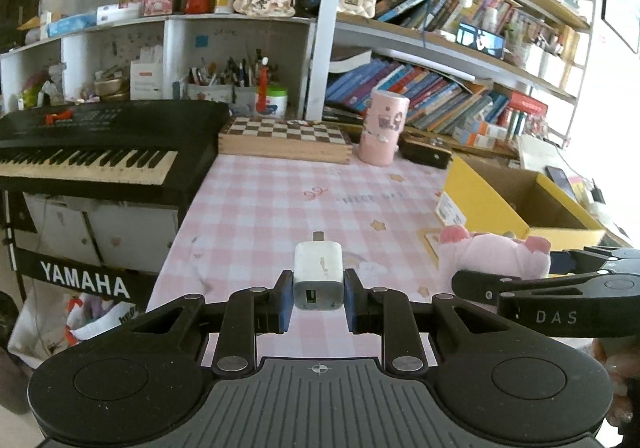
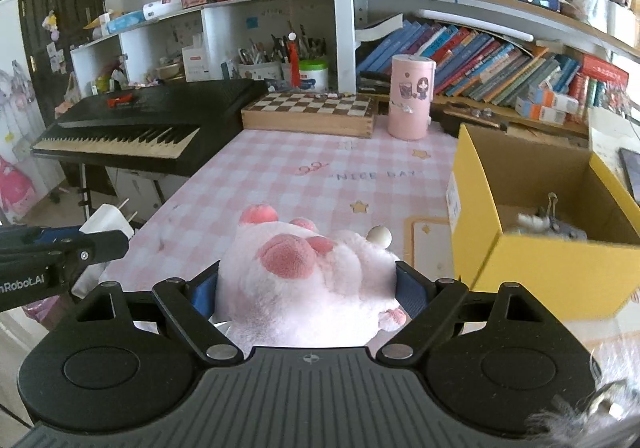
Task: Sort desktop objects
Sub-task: 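Lift the charger and plush pig and carry both toward the yellow box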
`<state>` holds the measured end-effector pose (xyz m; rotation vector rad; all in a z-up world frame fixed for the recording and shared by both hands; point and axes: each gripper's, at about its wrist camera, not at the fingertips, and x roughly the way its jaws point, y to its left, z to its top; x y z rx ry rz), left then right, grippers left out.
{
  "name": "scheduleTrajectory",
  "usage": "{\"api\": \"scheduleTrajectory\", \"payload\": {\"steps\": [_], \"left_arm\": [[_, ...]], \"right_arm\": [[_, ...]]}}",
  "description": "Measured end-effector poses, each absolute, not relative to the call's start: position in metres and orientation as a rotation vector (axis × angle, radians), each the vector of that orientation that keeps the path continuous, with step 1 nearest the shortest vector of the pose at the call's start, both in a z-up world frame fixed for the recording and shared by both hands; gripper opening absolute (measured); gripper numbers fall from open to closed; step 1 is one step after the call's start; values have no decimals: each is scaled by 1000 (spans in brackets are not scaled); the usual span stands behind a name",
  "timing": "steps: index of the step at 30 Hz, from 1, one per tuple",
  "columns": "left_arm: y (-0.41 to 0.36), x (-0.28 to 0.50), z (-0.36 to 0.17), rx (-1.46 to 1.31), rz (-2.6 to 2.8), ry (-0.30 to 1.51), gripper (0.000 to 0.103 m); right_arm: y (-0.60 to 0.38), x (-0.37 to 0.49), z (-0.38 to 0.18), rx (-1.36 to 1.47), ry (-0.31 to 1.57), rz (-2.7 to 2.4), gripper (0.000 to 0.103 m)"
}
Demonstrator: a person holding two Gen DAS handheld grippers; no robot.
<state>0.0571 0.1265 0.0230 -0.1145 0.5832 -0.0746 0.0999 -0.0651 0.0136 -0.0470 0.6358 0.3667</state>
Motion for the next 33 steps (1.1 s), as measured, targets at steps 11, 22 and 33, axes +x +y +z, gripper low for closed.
{"api": "scheduleTrajectory", "payload": {"steps": [11, 22, 33], "left_arm": [[115, 14, 15, -67, -151, 611, 24], [93, 10, 10, -28, -287, 646, 24], [65, 18, 7, 13, -400, 654, 24]], "right_arm": [[-72, 39, -2, -7, 684, 320, 85], [-96, 12, -11, 56, 761, 204, 85], [-125, -1, -13, 109, 774, 83, 85]]}}
